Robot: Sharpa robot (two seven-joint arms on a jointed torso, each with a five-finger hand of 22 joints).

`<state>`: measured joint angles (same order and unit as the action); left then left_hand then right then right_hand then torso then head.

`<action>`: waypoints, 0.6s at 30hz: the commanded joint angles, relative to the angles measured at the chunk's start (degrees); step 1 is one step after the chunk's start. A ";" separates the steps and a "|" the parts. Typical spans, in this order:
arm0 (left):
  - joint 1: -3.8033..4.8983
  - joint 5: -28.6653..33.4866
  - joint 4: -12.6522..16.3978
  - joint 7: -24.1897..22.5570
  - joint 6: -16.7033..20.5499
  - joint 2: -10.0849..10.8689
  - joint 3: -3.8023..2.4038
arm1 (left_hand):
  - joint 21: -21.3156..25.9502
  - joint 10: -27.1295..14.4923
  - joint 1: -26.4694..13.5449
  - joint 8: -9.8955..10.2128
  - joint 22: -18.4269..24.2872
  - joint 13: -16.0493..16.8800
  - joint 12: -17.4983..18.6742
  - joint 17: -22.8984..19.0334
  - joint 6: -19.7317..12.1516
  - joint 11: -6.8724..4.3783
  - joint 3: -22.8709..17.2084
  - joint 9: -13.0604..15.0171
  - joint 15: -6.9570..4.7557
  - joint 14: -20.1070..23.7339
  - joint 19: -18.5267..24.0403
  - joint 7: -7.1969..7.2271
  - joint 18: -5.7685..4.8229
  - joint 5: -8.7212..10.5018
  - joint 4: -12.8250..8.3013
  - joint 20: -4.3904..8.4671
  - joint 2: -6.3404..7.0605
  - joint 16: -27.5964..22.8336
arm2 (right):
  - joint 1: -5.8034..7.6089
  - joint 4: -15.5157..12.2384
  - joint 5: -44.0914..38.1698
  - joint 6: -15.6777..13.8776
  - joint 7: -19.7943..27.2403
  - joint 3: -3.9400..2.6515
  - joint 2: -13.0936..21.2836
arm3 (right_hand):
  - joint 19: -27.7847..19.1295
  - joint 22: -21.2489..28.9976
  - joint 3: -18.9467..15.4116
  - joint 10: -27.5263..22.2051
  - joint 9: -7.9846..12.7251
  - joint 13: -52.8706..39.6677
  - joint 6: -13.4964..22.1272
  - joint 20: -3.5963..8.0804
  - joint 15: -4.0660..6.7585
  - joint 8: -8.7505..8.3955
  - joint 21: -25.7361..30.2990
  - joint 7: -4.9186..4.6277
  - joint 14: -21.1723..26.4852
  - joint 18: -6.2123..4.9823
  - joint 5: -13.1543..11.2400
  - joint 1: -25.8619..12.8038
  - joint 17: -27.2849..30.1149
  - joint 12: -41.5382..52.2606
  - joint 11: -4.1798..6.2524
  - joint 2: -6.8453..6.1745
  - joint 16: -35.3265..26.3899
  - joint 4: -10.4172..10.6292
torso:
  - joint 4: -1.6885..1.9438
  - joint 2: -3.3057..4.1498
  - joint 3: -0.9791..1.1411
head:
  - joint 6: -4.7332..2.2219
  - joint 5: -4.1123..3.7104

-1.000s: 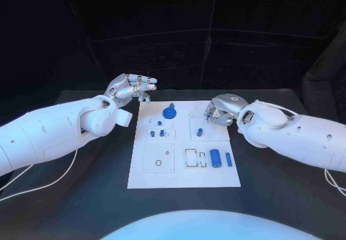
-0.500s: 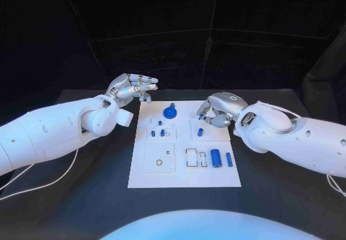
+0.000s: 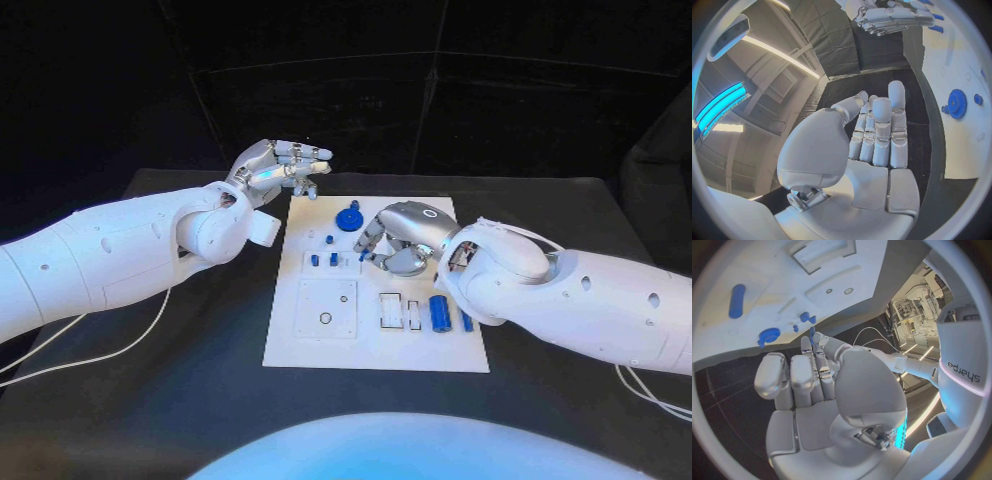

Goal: Assemble the parts on the task board

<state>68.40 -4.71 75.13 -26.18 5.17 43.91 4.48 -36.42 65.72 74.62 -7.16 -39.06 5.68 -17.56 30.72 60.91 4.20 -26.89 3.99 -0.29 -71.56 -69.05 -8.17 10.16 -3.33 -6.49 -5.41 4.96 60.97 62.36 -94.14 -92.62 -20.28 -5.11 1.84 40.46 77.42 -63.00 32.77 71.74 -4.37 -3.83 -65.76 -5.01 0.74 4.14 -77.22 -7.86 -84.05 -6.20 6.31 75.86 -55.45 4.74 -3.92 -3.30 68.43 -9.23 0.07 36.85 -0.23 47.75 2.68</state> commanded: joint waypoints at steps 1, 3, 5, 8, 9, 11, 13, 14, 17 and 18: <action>0.09 1.39 0.30 -0.92 0.42 -0.19 -0.05 | 0.29 -0.37 -0.12 -0.25 0.15 0.10 -0.33 -0.18 0.17 0.17 0.27 -0.02 0.02 0.51 0.27 -0.47 0.28 0.10 0.01 -0.05 -0.09 -0.33 | -1.23 0.65 0.25 2.89 1.04 0.01 -1.08 | 0.36 -0.09 0.26 0.25 0.06 -0.04 -0.12 -0.01 0.18 -0.38 -0.24 -0.40 -1.12 0.95 0.15 -0.15 0.09 -0.37 -0.12 -0.62 0.19 0.02 | 0.01 -0.07 0.01 | 0.29 0.52; 0.09 1.68 0.44 -0.98 0.43 -0.28 -0.05 | 0.42 -0.50 -0.67 -0.28 0.24 0.11 -0.44 -0.16 0.10 0.22 0.67 -0.03 0.10 0.50 0.28 -0.50 0.27 0.11 0.35 -0.13 -0.08 -0.27 | -2.11 1.34 0.12 3.40 1.00 0.04 -1.91 | 0.36 -0.09 0.26 0.25 0.06 -0.04 -0.11 -0.01 0.18 -0.38 -0.24 -0.41 -1.12 0.95 0.15 -0.16 0.09 -0.37 -0.12 -0.62 0.19 0.03 | 0.08 -0.06 -0.01 | 0.41 0.72; 0.09 1.85 0.55 -1.02 0.44 -0.35 -0.05 | 0.43 -0.51 -0.69 -0.28 0.25 0.11 -0.45 -0.17 0.09 0.22 0.69 -0.03 0.10 0.51 0.28 -0.50 0.27 0.11 0.36 -0.13 -0.09 -0.27 | -2.81 2.04 0.03 3.79 0.93 0.05 -2.65 | 0.35 -0.09 0.27 0.24 0.06 -0.03 -0.11 -0.02 0.18 -0.39 -0.25 -0.42 -1.12 0.95 0.14 -0.18 0.09 -0.38 -0.13 -0.63 0.21 0.03 | 0.05 0.00 0.10 | 0.39 0.91; 0.09 1.98 0.66 -1.05 0.47 -0.40 -0.05 | 0.47 -0.55 -0.78 -0.29 0.28 0.11 -0.48 -0.19 0.06 0.23 0.77 -0.04 0.11 0.51 0.28 -0.49 0.27 0.11 0.43 -0.15 -0.11 -0.26 | -3.48 2.81 -0.29 4.25 0.82 0.06 -3.53 | 0.38 -0.17 0.27 0.24 0.06 -0.03 -0.10 -0.02 0.17 -0.39 -0.29 -0.42 -1.11 0.97 0.14 -0.19 0.15 -0.38 -0.13 -0.63 0.17 0.04 | 0.00 0.00 0.13 | 0.52 1.17; 0.09 2.01 0.69 -1.06 0.47 -0.42 -0.05 | 0.47 -0.55 -0.78 -0.29 0.28 0.11 -0.48 -0.19 0.06 0.23 0.77 -0.04 0.11 0.51 0.28 -0.49 0.27 0.11 0.43 -0.15 -0.11 -0.26 | -3.66 3.01 -0.51 4.41 0.77 0.06 -3.79 | 0.38 -0.17 0.27 0.24 0.06 -0.03 -0.10 -0.02 0.17 -0.39 -0.29 -0.42 -1.11 0.97 0.14 -0.19 0.15 -0.38 -0.13 -0.63 0.17 0.04 | 0.01 0.01 0.14 | 0.60 1.24; 0.09 2.05 0.71 -1.09 0.48 -0.45 -0.05 | 0.57 -0.63 -1.11 -0.31 0.36 0.12 -0.56 -0.23 0.01 0.24 1.05 -0.04 0.15 0.53 0.27 -0.49 0.27 0.12 0.65 -0.20 -0.11 -0.24 | -3.94 3.37 -0.85 4.72 0.63 0.06 -4.24 | 0.37 -0.16 0.27 0.24 0.06 -0.03 -0.09 -0.02 0.17 -0.39 -0.29 -0.42 -1.11 0.96 0.14 -0.20 0.17 -0.39 -0.13 -0.64 0.16 0.04 | -0.01 0.02 0.13 | 0.63 1.36; 0.09 2.07 0.70 -1.10 0.42 -0.49 -0.05 | 0.73 -0.74 -1.60 -0.34 0.48 0.13 -0.69 -0.28 -0.07 0.25 1.50 -0.05 0.20 0.55 0.26 -0.48 0.28 0.13 0.98 -0.26 -0.08 -0.19 | -4.11 3.65 -1.15 4.97 0.51 0.07 -4.58 | 0.36 -0.14 0.27 0.23 0.07 -0.03 -0.08 -0.02 0.17 -0.40 -0.28 -0.43 -1.10 0.96 0.15 -0.21 0.20 -0.39 -0.14 -0.64 0.15 0.04 | -0.03 0.00 0.12 | 0.71 1.51; 0.09 2.08 0.68 -1.09 0.36 -0.52 -0.05 | 0.75 -0.76 -1.64 -0.35 0.50 0.13 -0.71 -0.31 -0.08 0.25 1.56 -0.05 0.20 0.56 0.26 -0.48 0.28 0.13 1.02 -0.27 -0.08 -0.20 | -4.22 3.84 -1.36 5.11 0.44 0.07 -4.83 | 0.36 -0.14 0.27 0.23 0.07 -0.03 -0.08 -0.02 0.17 -0.40 -0.28 -0.43 -1.10 0.96 0.15 -0.21 0.20 -0.39 -0.14 -0.64 0.15 0.04 | -0.07 -0.02 0.13 | 0.84 1.65; 0.09 2.09 0.67 -1.07 0.26 -0.57 -0.05 | 0.82 -0.82 -1.79 -0.36 0.56 0.13 -0.76 -0.36 -0.12 0.27 1.74 -0.05 0.20 0.58 0.24 -0.47 0.29 0.13 1.13 -0.29 -0.09 -0.19 | -4.36 4.03 -1.66 5.18 0.38 0.07 -5.15 | 0.36 -0.14 0.27 0.23 0.07 -0.03 -0.08 -0.02 0.17 -0.40 -0.28 -0.43 -1.10 0.96 0.15 -0.21 0.20 -0.39 -0.14 -0.64 0.15 0.04 | -0.07 0.04 0.17 | 0.93 1.81; 0.09 2.10 0.65 -1.06 0.22 -0.59 -0.05 | 0.85 -0.84 -1.82 -0.37 0.58 0.13 -0.78 -0.37 -0.13 0.27 1.79 -0.05 0.21 0.58 0.24 -0.47 0.29 0.13 1.16 -0.29 -0.09 -0.19 | -4.40 4.09 -1.75 5.17 0.35 0.08 -5.28 | 0.36 -0.14 0.27 0.23 0.07 -0.03 -0.08 -0.02 0.17 -0.40 -0.28 -0.43 -1.10 0.96 0.15 -0.21 0.20 -0.39 -0.14 -0.64 0.15 0.04 | -0.08 0.06 0.18 | 0.99 1.84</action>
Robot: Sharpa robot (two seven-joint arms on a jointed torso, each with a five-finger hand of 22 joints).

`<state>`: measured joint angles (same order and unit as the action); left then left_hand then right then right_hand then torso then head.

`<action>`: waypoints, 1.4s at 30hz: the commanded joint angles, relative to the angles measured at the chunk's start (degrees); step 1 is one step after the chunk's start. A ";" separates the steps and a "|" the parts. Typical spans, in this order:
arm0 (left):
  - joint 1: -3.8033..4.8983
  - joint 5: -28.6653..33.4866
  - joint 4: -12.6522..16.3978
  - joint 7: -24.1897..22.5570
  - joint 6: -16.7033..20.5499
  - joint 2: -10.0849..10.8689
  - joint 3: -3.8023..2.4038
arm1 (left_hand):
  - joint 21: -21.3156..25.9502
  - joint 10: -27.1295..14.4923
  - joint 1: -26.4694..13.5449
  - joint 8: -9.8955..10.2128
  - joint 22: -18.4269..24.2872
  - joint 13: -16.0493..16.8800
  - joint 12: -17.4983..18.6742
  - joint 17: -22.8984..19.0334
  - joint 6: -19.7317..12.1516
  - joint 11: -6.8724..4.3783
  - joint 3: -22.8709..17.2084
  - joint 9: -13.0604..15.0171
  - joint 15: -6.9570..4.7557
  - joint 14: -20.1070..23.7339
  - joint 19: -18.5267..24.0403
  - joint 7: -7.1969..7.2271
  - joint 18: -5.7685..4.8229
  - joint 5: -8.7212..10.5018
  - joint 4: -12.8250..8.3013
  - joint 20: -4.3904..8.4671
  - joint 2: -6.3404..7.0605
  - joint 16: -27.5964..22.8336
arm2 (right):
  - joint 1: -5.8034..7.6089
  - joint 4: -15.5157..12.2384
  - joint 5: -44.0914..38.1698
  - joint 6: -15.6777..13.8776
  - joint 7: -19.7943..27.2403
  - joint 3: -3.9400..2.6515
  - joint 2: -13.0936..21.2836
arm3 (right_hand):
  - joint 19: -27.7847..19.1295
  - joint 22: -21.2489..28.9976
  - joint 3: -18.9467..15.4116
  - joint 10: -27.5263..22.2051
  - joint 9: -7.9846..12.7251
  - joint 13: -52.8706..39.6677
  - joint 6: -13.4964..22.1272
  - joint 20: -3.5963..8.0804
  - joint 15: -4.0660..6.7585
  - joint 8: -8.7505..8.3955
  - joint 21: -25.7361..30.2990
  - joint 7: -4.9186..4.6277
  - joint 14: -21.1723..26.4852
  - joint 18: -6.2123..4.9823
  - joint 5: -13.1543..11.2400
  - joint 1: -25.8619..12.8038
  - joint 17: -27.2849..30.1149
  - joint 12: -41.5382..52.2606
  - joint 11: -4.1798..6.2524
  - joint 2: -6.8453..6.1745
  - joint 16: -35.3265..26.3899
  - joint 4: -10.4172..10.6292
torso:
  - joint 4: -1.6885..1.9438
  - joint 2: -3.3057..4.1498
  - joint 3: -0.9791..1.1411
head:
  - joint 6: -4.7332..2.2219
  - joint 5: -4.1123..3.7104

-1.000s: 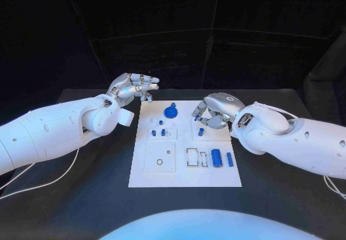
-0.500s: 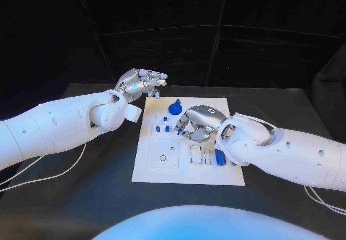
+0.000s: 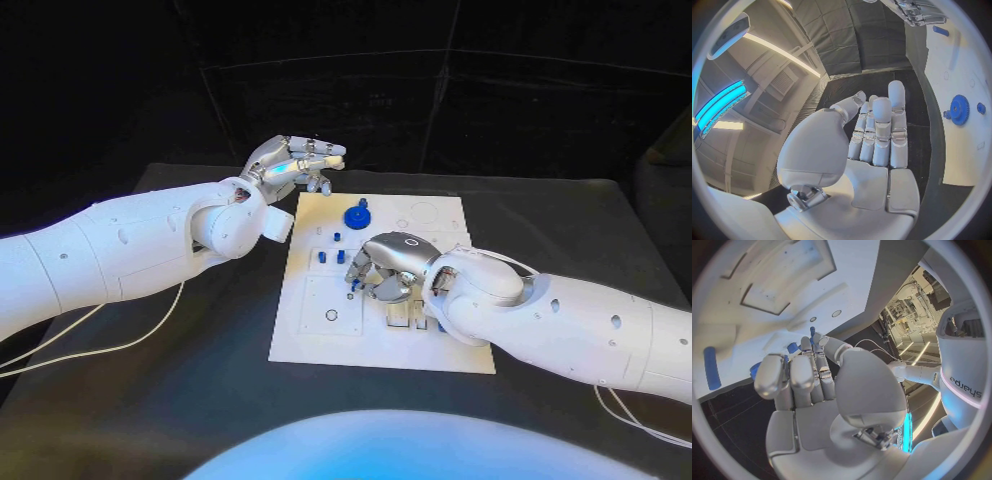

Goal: Assemble the parts on the task board

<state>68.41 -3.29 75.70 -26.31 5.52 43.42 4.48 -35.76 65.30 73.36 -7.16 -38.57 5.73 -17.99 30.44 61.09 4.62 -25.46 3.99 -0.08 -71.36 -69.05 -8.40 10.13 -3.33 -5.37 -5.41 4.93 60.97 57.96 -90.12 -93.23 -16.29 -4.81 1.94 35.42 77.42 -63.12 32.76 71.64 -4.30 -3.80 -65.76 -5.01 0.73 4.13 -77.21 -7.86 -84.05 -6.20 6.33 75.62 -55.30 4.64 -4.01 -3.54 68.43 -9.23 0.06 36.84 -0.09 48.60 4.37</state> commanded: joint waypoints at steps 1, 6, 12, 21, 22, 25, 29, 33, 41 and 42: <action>0.09 0.68 0.06 -0.92 -0.17 -0.11 -0.05 | 0.18 -0.42 -0.57 -0.37 0.09 0.08 -0.35 -0.09 -0.32 -0.15 0.35 -0.06 0.00 0.38 0.24 -0.24 0.32 0.13 0.05 -0.29 -0.06 -0.19 | -0.04 0.11 -1.22 1.17 0.01 -0.02 -0.35 | 0.36 -0.02 0.28 0.33 0.00 -0.06 -0.09 -0.02 0.17 -0.39 -0.29 -0.43 -1.10 0.96 0.13 0.03 0.05 -0.29 -0.04 -0.40 0.15 0.04 | -0.07 0.05 0.04 | 0.16 0.16; 0.08 0.68 -0.03 -0.82 -0.40 -0.20 -0.04 | 0.32 -0.52 -0.82 -0.40 0.20 0.09 -0.45 -0.15 -0.39 -0.13 0.67 -0.06 0.02 0.40 0.20 -0.25 0.32 0.13 0.27 -0.33 -0.11 -0.16 | -0.21 0.34 -1.58 0.98 -0.29 -0.02 -0.79 | 0.36 -0.02 0.28 0.33 0.00 -0.06 -0.09 -0.02 0.17 -0.39 -0.29 -0.43 -1.10 0.96 0.13 0.03 0.05 -0.29 -0.04 -0.40 0.15 0.04 | -0.02 0.04 0.02 | 0.28 0.19; 0.08 0.69 -0.11 -0.62 -0.70 -0.27 -0.04 | 0.38 -0.57 -0.93 -0.41 0.25 0.09 -0.50 -0.17 -0.43 -0.13 0.82 -0.07 0.03 0.41 0.19 -0.25 0.33 0.13 0.37 -0.34 -0.13 -0.15 | -0.29 0.59 -1.70 1.37 -0.38 -0.02 -1.10 | 0.36 -0.09 0.29 0.29 0.01 -0.06 -0.02 -0.04 0.14 -0.42 -0.35 -0.46 -1.09 0.97 0.17 -0.04 0.08 -0.32 -0.06 -0.45 0.19 0.04 | -0.04 0.05 0.00 | 0.46 0.41; 0.08 0.69 -0.36 -0.30 -0.95 -0.26 -0.03 | 0.38 -0.57 -0.93 -0.41 0.25 0.09 -0.50 -0.17 -0.43 -0.13 0.82 -0.07 0.03 0.41 0.19 -0.25 0.33 0.13 0.37 -0.34 -0.13 -0.15 | -0.33 0.67 -1.72 3.11 -0.42 0.01 -1.31 | 0.33 -0.07 0.26 0.31 0.02 -0.07 -0.02 -0.06 0.12 -0.41 -0.36 -0.48 -1.07 0.96 0.17 -0.16 0.15 -0.33 -0.08 -0.52 0.18 0.07 | -0.07 0.03 0.00 | 0.55 0.74; 0.08 0.69 -0.39 -0.25 -1.00 -0.26 -0.03 | 0.42 -0.63 -0.96 -0.40 0.28 0.09 -0.52 -0.20 -0.48 -0.13 0.91 -0.07 0.04 0.42 0.17 -0.25 0.33 0.14 0.41 -0.35 -0.13 -0.14 | -0.33 0.71 -1.72 3.31 -0.47 0.01 -1.33 | 0.32 -0.07 0.25 0.31 0.02 -0.07 -0.02 -0.07 0.12 -0.41 -0.36 -0.48 -1.07 0.96 0.17 -0.17 0.16 -0.33 -0.08 -0.52 0.19 0.08 | -0.07 0.03 0.00 | 0.55 0.74; 0.08 0.69 -0.43 -0.14 -1.12 -0.26 -0.03 | 0.43 -0.64 -0.96 -0.40 0.29 0.09 -0.53 -0.19 -0.50 -0.13 0.93 -0.07 0.04 0.42 0.17 -0.26 0.33 0.14 0.41 -0.36 -0.12 -0.13 | -0.34 0.85 -1.73 3.73 -0.57 0.02 -1.41 | 0.32 -0.07 0.25 0.31 0.02 -0.07 -0.02 -0.07 0.12 -0.41 -0.36 -0.48 -1.07 0.96 0.17 -0.17 0.16 -0.33 -0.08 -0.52 0.19 0.08 | -0.05 0.01 -0.01 | 0.65 0.74; 0.08 0.69 -0.52 0.02 -1.29 -0.28 -0.03 | 0.45 -0.67 -0.96 -0.39 0.31 0.09 -0.53 -0.25 -0.53 -0.12 0.96 -0.08 0.04 0.45 0.17 -0.28 0.33 0.14 0.41 -0.36 -0.12 -0.16 | -0.34 1.21 -1.80 4.15 -0.63 0.05 -1.54 | 0.30 -0.04 0.24 0.31 0.02 -0.07 -0.02 -0.07 0.11 -0.41 -0.35 -0.48 -1.06 0.96 0.17 -0.19 0.20 -0.33 -0.08 -0.54 0.17 0.08 | -0.06 0.03 -0.04 | 0.79 0.75; 0.08 0.69 -0.63 0.07 -1.33 -0.29 -0.03 | 0.46 -0.68 -0.96 -0.38 0.32 0.09 -0.54 -0.30 -0.56 -0.11 0.98 -0.08 0.04 0.46 0.16 -0.29 0.33 0.14 0.42 -0.36 -0.11 -0.18 | -0.34 1.39 -2.06 4.44 -0.73 0.06 -1.63 | 0.28 -0.01 0.23 0.31 0.02 -0.07 -0.02 -0.08 0.11 -0.40 -0.34 -0.48 -1.05 0.95 0.17 -0.21 0.23 -0.33 -0.08 -0.55 0.16 0.09 | -0.08 0.05 -0.02 | 0.81 0.79; 0.08 0.69 -0.77 0.15 -1.42 -0.28 -0.03 | 0.48 -0.71 -0.95 -0.37 0.33 0.09 -0.54 -0.30 -0.59 -0.10 1.01 -0.09 0.04 0.47 0.16 -0.31 0.33 0.13 0.42 -0.36 -0.11 -0.17 | -0.36 1.59 -4.65 4.77 -1.36 0.13 -2.08 | 0.24 0.03 0.19 0.29 0.03 -0.08 0.00 -0.09 0.10 -0.40 -0.33 -0.48 -1.03 0.94 0.18 -0.29 0.30 -0.35 -0.09 -0.62 0.15 0.09 | -0.13 0.04 -0.02 | 0.99 0.86; 0.08 0.69 -0.77 0.16 -1.44 -0.28 -0.03 | 0.48 -0.71 -0.95 -0.37 0.33 0.09 -0.54 -0.30 -0.59 -0.10 1.01 -0.09 0.04 0.47 0.16 -0.31 0.33 0.13 0.42 -0.36 -0.11 -0.17 | -0.36 1.59 -5.14 4.76 -1.42 0.14 -2.14 | 0.24 0.03 0.19 0.29 0.03 -0.08 0.00 -0.09 0.10 -0.40 -0.33 -0.48 -1.03 0.94 0.18 -0.29 0.30 -0.35 -0.09 -0.62 0.15 0.09 | -0.10 0.05 -0.02 | 1.03 0.79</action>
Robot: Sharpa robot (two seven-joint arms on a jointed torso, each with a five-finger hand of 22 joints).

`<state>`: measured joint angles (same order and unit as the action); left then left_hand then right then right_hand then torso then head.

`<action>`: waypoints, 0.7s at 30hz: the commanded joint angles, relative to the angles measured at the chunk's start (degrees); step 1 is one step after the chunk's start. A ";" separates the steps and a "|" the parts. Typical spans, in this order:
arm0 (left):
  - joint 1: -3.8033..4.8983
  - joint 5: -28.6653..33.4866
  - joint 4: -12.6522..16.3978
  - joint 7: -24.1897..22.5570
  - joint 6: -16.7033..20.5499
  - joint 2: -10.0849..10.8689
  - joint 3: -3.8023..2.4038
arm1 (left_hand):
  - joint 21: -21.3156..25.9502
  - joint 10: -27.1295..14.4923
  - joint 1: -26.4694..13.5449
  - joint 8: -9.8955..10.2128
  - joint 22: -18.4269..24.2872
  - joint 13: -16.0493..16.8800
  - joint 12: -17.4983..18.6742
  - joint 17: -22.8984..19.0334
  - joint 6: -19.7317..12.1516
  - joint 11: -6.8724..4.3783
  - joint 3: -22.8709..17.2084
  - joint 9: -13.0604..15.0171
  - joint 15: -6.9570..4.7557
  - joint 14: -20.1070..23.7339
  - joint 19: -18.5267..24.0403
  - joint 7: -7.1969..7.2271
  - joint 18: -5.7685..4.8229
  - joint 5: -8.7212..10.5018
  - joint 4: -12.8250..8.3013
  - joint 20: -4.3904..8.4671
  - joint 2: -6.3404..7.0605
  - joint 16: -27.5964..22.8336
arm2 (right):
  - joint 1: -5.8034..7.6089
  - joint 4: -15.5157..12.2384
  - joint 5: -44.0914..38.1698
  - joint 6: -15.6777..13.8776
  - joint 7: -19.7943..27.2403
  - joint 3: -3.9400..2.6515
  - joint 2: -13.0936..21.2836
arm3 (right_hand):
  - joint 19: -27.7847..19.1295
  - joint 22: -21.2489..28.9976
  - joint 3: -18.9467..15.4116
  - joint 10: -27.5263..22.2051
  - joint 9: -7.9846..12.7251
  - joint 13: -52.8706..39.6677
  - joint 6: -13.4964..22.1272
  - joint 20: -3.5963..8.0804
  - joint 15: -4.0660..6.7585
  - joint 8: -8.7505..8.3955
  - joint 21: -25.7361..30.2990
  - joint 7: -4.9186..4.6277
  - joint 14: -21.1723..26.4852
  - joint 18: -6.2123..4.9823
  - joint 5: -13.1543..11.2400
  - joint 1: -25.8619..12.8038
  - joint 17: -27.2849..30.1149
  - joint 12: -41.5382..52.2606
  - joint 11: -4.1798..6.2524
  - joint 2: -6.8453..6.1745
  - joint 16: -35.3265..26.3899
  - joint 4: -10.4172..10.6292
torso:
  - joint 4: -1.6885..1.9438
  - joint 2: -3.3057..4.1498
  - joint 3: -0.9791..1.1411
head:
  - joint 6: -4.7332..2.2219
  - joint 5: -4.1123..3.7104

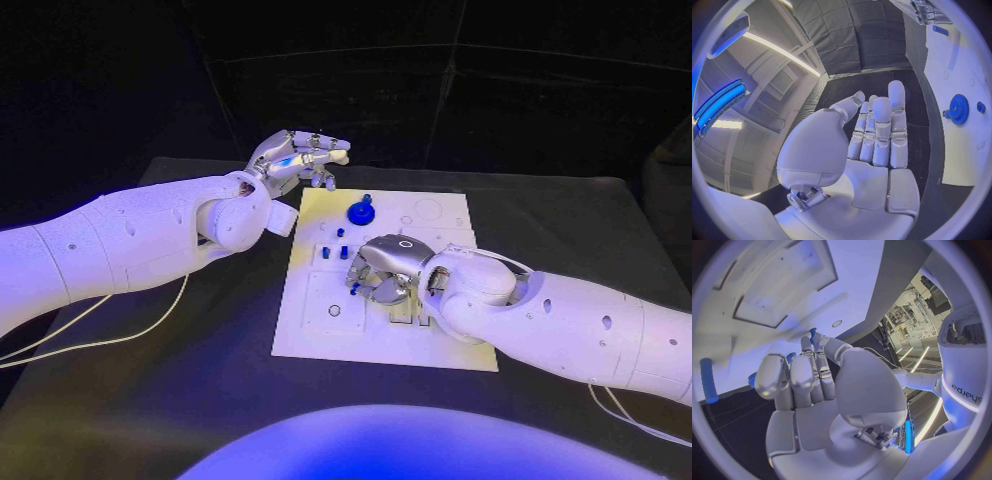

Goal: Assemble the parts on the task board

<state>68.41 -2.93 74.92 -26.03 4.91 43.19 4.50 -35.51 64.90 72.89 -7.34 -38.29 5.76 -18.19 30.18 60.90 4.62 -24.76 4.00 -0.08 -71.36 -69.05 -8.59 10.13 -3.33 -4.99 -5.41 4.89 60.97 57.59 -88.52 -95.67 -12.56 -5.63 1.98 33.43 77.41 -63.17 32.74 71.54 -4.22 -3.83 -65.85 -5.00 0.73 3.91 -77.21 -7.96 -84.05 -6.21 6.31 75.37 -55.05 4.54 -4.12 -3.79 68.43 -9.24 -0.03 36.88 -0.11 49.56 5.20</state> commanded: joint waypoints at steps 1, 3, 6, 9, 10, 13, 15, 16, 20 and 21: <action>0.08 0.33 0.00 -0.12 -0.85 -0.06 -0.05 | 0.22 -0.31 -0.47 -0.19 0.05 0.05 -0.34 -0.05 -0.40 -0.10 0.31 -0.09 0.04 0.47 0.16 -0.12 0.33 0.13 0.03 -0.36 -0.07 -0.17 | 0.01 -0.01 -3.15 1.03 -0.65 0.12 -0.22 | 0.23 0.09 0.21 0.39 -0.06 -0.05 0.11 -0.10 0.10 -0.19 -0.33 -0.37 -1.03 0.94 0.20 -0.05 0.08 -0.26 0.01 -0.40 0.15 0.09 | 0.01 0.01 -0.01 | 0.08 -0.08; 0.08 0.33 -0.01 -0.08 -0.88 -0.08 -0.05 | 0.22 -0.31 -0.47 -0.19 0.05 0.05 -0.34 -0.05 -0.40 -0.10 0.31 -0.09 0.04 0.47 0.16 -0.12 0.33 0.13 0.03 -0.36 -0.07 -0.17 | 0.01 -0.02 -3.79 1.07 -0.70 0.18 -0.35 | 0.20 0.11 0.19 0.36 -0.05 -0.05 0.13 -0.11 0.10 -0.20 -0.33 -0.36 -1.01 0.93 0.20 -0.08 0.15 -0.28 0.01 -0.47 0.13 0.06 | 0.00 0.00 -0.01 | 0.09 -0.08; 0.08 0.33 -0.03 0.00 -0.90 -0.10 -0.05 | 0.30 -0.45 -0.34 -0.14 0.11 0.04 -0.37 -0.10 -0.58 -0.06 0.40 -0.12 0.06 0.51 0.14 -0.22 0.34 0.12 -0.02 -0.38 -0.09 -0.17 | 0.00 -0.07 -4.29 1.21 -0.62 0.28 -0.48 | 0.11 0.14 0.01 0.29 -0.02 -0.05 0.23 -0.14 0.07 -0.21 -0.34 -0.37 -0.95 0.91 0.24 -0.29 0.27 -0.34 0.00 -0.77 0.13 0.05 | 0.01 -0.02 -0.03 | 0.09 -0.12; 0.08 0.33 -0.09 0.02 -0.90 -0.11 -0.05 | 0.37 -0.58 -0.23 -0.08 0.17 0.03 -0.40 -0.04 -0.80 0.03 0.49 -0.15 0.11 0.50 0.11 -0.38 0.33 0.12 -0.06 -0.40 -0.11 -0.11 | 0.00 0.01 -4.40 1.45 -0.39 0.35 -0.64 | -0.01 0.11 -0.57 0.19 0.01 -0.05 0.36 -0.21 0.02 -0.21 -0.40 -0.36 -0.90 0.91 0.85 -0.94 0.38 -0.42 -0.02 -1.29 0.24 0.26 | -0.01 -0.04 -0.02 | 0.10 -0.12; 0.08 0.33 -0.13 0.02 -0.85 -0.13 -0.05 | 0.37 -0.59 -0.22 -0.07 0.18 0.03 -0.41 -0.05 -0.82 0.04 0.49 -0.15 0.11 0.50 0.10 -0.39 0.33 0.12 -0.07 -0.40 -0.11 -0.11 | -0.01 0.10 -4.34 1.48 -0.30 0.37 -0.70 | -0.03 0.09 -0.74 0.17 0.01 -0.05 0.38 -0.22 0.01 -0.20 -0.42 -0.35 -0.90 0.90 1.01 -1.11 0.39 -0.44 -0.02 -1.41 0.28 0.33 | -0.02 -0.04 -0.02 | 0.10 -0.12; 0.08 0.33 -0.23 0.05 -0.79 -0.21 -0.03 | 0.46 -0.72 -0.13 0.02 0.26 0.03 -0.49 -0.10 -1.14 0.16 0.64 -0.18 0.19 0.53 0.05 -0.58 0.31 0.13 -0.08 -0.45 -0.13 -0.08 | -0.01 0.29 -4.24 1.47 -0.15 0.40 -0.80 | -0.10 0.00 -1.51 -0.02 0.07 -0.04 0.63 -0.27 -0.02 -0.24 -0.51 -0.34 -0.86 0.90 1.74 -1.76 0.55 -0.55 -0.03 -1.86 0.39 0.66 | -0.02 -0.04 0.00 | 0.08 -0.12; 0.08 0.33 -0.26 0.08 -0.82 -0.24 0.04 | 0.47 -0.73 -0.13 0.03 0.27 0.03 -0.50 -0.14 -1.18 0.18 0.66 -0.18 0.20 0.54 0.04 -0.60 0.31 0.13 -0.08 -0.45 -0.14 -0.09 | -0.01 0.34 -4.17 1.39 -0.04 0.41 -0.82 | -0.16 0.01 -1.93 -0.21 0.12 -0.01 0.87 -0.31 -0.05 -0.29 -0.52 -0.38 -0.84 0.90 1.97 -2.10 0.63 -0.64 -0.11 -2.10 0.45 0.84 | 0.05 -0.02 0.00 | 0.04 -0.12; 0.08 0.33 -0.27 0.10 -0.83 -0.24 0.09 | 0.47 -0.73 -0.13 0.03 0.27 0.03 -0.50 -0.15 -1.18 0.18 0.67 -0.18 0.20 0.54 0.04 -0.60 0.31 0.13 -0.08 -0.45 -0.14 -0.09 | -0.01 0.35 -4.10 1.34 0.02 0.41 -0.83 | -0.20 0.04 -2.13 -0.35 0.15 0.00 1.01 -0.33 -0.08 -0.31 -0.51 -0.40 -0.82 0.89 2.08 -2.28 0.68 -0.69 -0.14 -2.22 0.47 0.95 | 0.04 -0.03 -0.01 | 0.05 -0.12; 0.08 0.33 -0.38 0.18 -0.86 -0.26 0.21 | 0.48 -0.74 -0.12 0.03 0.28 0.04 -0.52 -0.15 -1.22 0.20 0.69 -0.18 0.21 0.55 0.03 -0.63 0.31 0.13 -0.07 -0.46 -0.14 -0.09 | -0.01 0.47 -3.22 -0.05 0.47 0.43 -0.82 | -1.00 1.20 -3.29 -3.34 0.67 0.24 5.04 -0.82 -0.89 -0.53 0.05 -1.56 -0.44 0.71 2.66 -3.26 1.16 -1.05 -1.03 -3.31 0.39 1.50 | 0.03 -0.06 -0.05 | 0.10 -0.11; 0.08 0.33 -0.41 0.22 -0.89 -0.28 0.22 | 0.48 -0.74 -0.12 0.03 0.28 0.04 -0.52 -0.15 -1.22 0.20 0.69 -0.18 0.21 0.55 0.03 -0.63 0.31 0.13 -0.07 -0.46 -0.14 -0.09 | -0.01 0.50 -3.02 -0.59 0.60 0.43 -0.82 | -1.56 2.16 -3.76 -4.81 0.70 0.30 6.60 -1.12 -1.24 -0.54 0.54 -2.05 -0.25 0.55 2.67 -3.63 1.60 -1.05 -1.58 -3.79 0.16 1.67 | 0.01 -0.03 -0.03 | 0.07 -0.08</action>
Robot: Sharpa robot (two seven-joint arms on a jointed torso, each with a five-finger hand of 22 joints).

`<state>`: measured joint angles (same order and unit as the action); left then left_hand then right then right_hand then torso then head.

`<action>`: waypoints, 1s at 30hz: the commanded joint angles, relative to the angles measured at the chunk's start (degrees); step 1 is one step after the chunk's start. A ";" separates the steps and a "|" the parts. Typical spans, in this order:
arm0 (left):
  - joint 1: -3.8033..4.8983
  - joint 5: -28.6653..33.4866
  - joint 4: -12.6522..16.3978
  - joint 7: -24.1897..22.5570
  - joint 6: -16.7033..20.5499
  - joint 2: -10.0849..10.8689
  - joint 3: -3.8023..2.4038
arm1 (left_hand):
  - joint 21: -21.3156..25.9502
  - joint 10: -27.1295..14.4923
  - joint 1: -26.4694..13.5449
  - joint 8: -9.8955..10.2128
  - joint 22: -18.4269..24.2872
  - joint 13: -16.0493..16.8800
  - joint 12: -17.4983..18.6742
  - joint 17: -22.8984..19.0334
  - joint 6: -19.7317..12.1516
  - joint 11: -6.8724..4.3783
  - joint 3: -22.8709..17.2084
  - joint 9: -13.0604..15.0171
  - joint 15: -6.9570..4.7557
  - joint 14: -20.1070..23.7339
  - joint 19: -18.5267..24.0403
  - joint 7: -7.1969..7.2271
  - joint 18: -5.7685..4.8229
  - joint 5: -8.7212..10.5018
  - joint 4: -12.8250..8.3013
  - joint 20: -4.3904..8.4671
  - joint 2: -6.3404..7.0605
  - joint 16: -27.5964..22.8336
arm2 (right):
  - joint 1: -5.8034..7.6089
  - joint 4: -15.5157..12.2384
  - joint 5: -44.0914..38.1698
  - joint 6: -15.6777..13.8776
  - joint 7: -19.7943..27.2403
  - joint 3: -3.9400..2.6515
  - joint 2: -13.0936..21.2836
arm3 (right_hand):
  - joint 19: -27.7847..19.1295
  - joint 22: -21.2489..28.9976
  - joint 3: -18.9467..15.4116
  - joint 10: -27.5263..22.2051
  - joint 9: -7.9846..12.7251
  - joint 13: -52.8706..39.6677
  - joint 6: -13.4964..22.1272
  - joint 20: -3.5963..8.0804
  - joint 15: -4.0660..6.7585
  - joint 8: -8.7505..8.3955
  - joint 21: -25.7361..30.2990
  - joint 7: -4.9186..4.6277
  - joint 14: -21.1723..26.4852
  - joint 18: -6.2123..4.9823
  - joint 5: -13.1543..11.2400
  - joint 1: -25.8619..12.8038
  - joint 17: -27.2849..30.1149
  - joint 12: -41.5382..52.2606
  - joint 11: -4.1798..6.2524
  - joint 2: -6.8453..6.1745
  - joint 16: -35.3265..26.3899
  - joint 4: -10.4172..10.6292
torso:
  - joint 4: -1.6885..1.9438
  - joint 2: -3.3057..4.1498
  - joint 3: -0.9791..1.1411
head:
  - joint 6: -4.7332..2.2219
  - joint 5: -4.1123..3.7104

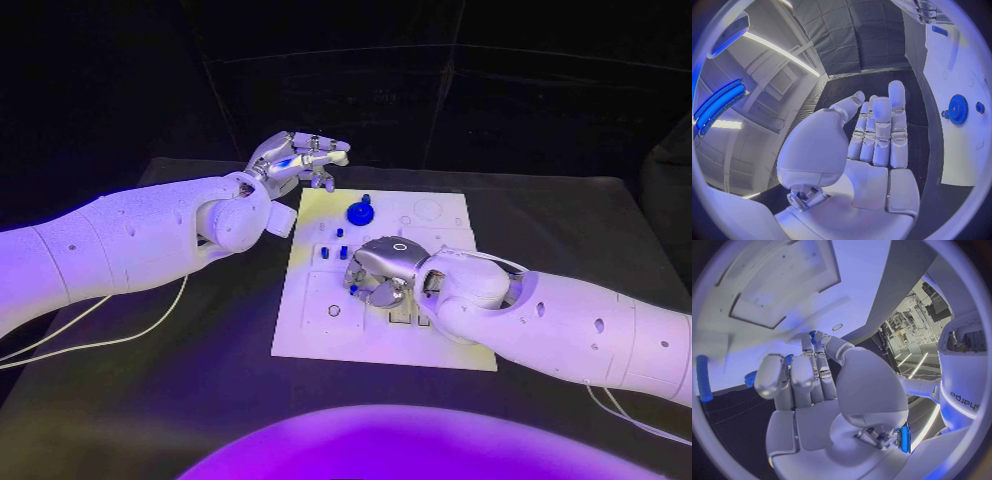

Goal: Assemble the parts on the task board

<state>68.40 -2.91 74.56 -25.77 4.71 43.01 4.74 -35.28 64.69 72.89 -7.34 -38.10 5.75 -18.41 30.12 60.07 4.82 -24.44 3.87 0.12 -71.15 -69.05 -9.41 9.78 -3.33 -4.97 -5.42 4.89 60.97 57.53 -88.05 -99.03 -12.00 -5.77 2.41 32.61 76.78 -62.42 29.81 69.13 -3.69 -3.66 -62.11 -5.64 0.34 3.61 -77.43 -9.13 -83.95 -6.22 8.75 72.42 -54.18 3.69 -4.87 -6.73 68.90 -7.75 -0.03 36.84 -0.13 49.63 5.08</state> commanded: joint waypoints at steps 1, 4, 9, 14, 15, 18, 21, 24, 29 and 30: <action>0.08 0.31 -0.08 0.00 -0.73 -0.13 0.01 | 0.28 -0.56 -0.13 0.03 0.12 0.05 -0.32 -0.10 -0.44 0.03 0.42 -0.05 0.03 0.35 0.02 0.14 0.65 0.13 -0.07 -0.47 -0.15 -0.08 | 0.05 0.06 0.55 -1.70 0.88 0.01 0.01 | -1.78 2.91 -1.52 -4.19 0.15 0.13 4.32 -0.88 -1.30 -0.19 1.54 -1.47 0.05 0.32 0.15 -1.03 1.89 -0.12 -1.44 -1.37 -1.03 0.37 | 0.01 0.00 0.00 | -0.03 0.05; 0.08 0.31 -0.11 0.10 -0.83 -0.17 0.18 | 0.28 -0.56 -0.13 0.03 0.12 0.05 -0.32 -0.10 -0.44 0.03 0.42 -0.05 0.03 0.35 0.02 0.14 0.65 0.13 -0.07 -0.47 -0.15 -0.08 | 0.05 0.12 1.00 -3.29 1.17 0.01 0.05 | -5.25 9.05 -3.54 -8.10 0.06 0.00 7.40 -1.70 -2.00 -0.11 4.97 -1.99 1.91 -0.92 0.08 -0.77 6.74 0.21 -2.22 -1.77 -4.27 0.56 | 0.02 -0.01 0.03 | -0.09 0.03; 0.08 0.31 -0.17 0.22 -0.97 -0.17 0.37 | 0.28 -0.56 -0.13 0.03 0.12 0.05 -0.32 -0.10 -0.44 0.03 0.42 -0.05 0.03 0.35 0.02 0.14 0.65 0.13 -0.07 -0.47 -0.15 -0.08 | 0.05 -0.27 1.93 -6.44 1.81 0.01 0.56 | -6.23 11.10 -5.65 -9.57 -0.04 -0.15 8.58 -2.03 -2.16 -0.03 6.35 -2.18 2.50 -1.30 0.17 -0.30 8.45 1.09 -2.45 -1.58 -5.29 0.84 | 0.04 0.02 0.03 | -0.24 -0.08; 0.07 0.31 -0.13 0.39 -1.10 -0.11 0.43 | 0.31 -0.61 -0.14 0.03 0.14 0.04 -0.34 -0.19 -0.49 0.06 0.47 -0.05 0.06 0.38 0.01 0.10 0.65 0.13 -0.05 -0.49 -0.16 -0.11 | 0.05 -2.02 3.50 -7.49 2.18 0.00 2.32 | -5.50 10.36 -6.68 -8.90 -0.09 -0.32 8.77 -1.98 -2.06 0.03 5.99 -2.11 1.97 -1.15 0.41 0.08 7.78 2.37 -2.29 -1.12 -4.56 1.08 | 0.02 0.02 0.07 | -0.56 -0.21; 0.07 0.31 -0.06 0.46 -1.14 -0.07 0.44 | 0.34 -0.65 -0.15 0.04 0.16 0.04 -0.35 -0.20 -0.54 0.09 0.53 -0.05 0.08 0.40 0.00 0.08 0.64 0.15 -0.04 -0.50 -0.14 -0.11 | 0.05 -3.14 4.34 -7.69 2.16 -0.02 3.62 | -5.07 9.82 -6.94 -8.66 -0.17 -0.33 8.40 -1.91 -1.99 0.19 5.70 -2.07 1.70 -1.05 0.48 0.21 7.41 2.79 -2.22 -0.91 -4.20 1.18 | 0.00 0.00 0.04 | -0.68 -0.24; 0.07 0.31 0.04 0.53 -1.19 -0.01 0.46 | 0.35 -0.67 -0.16 0.04 0.17 0.04 -0.35 -0.21 -0.56 0.11 0.56 -0.04 0.09 0.41 0.00 0.06 0.64 0.16 -0.04 -0.51 -0.13 -0.11 | 0.13 -4.56 5.13 -7.73 1.88 -0.06 5.47 | -4.45 9.02 -7.26 -8.41 -0.27 -0.29 7.65 -1.80 -1.88 0.41 5.25 -1.96 1.34 -0.89 0.62 0.44 7.01 3.35 -2.09 -0.65 -3.77 1.28 | -0.09 -0.08 -0.03 | -0.84 -0.35; 0.06 0.31 0.17 0.56 -1.24 0.06 0.49 | 0.35 -0.67 -0.16 0.04 0.17 0.04 -0.35 -0.21 -0.56 0.11 0.56 -0.04 0.09 0.41 0.00 0.06 0.64 0.16 -0.04 -0.51 -0.13 -0.11 | 1.26 -6.50 7.33 -6.91 0.75 -0.25 9.02 | -3.78 8.21 -7.66 -7.80 -0.36 -0.25 6.62 -1.65 -1.63 0.63 4.79 -1.56 1.17 -0.72 0.72 0.66 7.16 4.20 -1.76 -0.41 -3.70 1.44 | -0.12 -0.12 -0.08 | -1.08 -0.65; 0.06 0.31 0.21 0.55 -1.23 0.12 0.51 | 0.36 -0.70 -0.15 0.04 0.18 0.04 -0.36 -0.28 -0.59 0.12 0.59 -0.04 0.11 0.44 0.00 0.05 0.64 0.17 -0.04 -0.52 -0.13 -0.14 | 2.91 -6.96 8.37 -5.14 -1.04 -0.78 11.43 | -3.50 7.99 -8.35 -7.30 -0.32 -0.19 6.24 -1.46 -1.25 0.57 4.65 -0.66 1.22 -0.68 0.63 0.27 7.78 4.81 -1.19 -0.70 -4.02 1.76 | -0.33 -0.15 -0.07 | -1.32 -0.79; 0.05 0.31 0.39 0.52 -1.20 0.13 0.54 | 0.36 -0.70 -0.15 0.04 0.18 0.04 -0.36 -0.28 -0.59 0.12 0.59 -0.04 0.11 0.44 0.00 0.05 0.64 0.17 -0.04 -0.52 -0.13 -0.14 | 5.41 -5.33 10.16 -3.30 -2.95 -1.19 13.31 | -3.41 8.28 -9.47 -8.07 -0.22 0.05 6.17 -1.03 -0.74 0.32 4.82 0.13 1.30 -0.71 0.47 0.17 8.88 4.71 -0.66 -1.02 -4.64 2.05 | -0.24 -0.10 0.00 | -1.89 -1.45; 0.04 0.31 0.46 0.52 -1.22 0.11 0.54 | 0.36 -0.70 -0.15 0.04 0.18 0.04 -0.36 -0.28 -0.59 0.12 0.59 -0.04 0.11 0.44 0.00 0.05 0.64 0.17 -0.04 -0.52 -0.13 -0.14 | 5.68 -4.97 10.52 -3.16 -3.19 -1.22 13.43 | -3.40 8.33 -9.64 -8.36 -0.20 0.07 6.20 -0.99 -0.73 0.27 4.85 0.11 1.29 -0.70 0.40 0.22 9.01 4.60 -0.68 -1.01 -4.71 2.08 | -0.21 -0.09 -0.01 | -1.92 -1.50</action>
<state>68.38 -2.88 74.79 -25.10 4.22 43.14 5.32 -35.29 64.49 72.89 -7.34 -37.99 5.74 -18.41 29.89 59.86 5.02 -24.12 3.88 0.12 -71.15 -69.05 -9.20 9.75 -3.33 -4.98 -5.41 4.89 60.97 62.95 -93.41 -91.51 -16.85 -6.64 1.17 45.94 73.23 -54.20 20.48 61.20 -3.97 -3.63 -55.86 -6.76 -0.69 3.97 -72.51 -9.42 -82.62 -7.13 9.19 72.76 -45.31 8.36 -5.60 -7.46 64.43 -5.70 -0.25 36.73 -0.16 47.84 3.75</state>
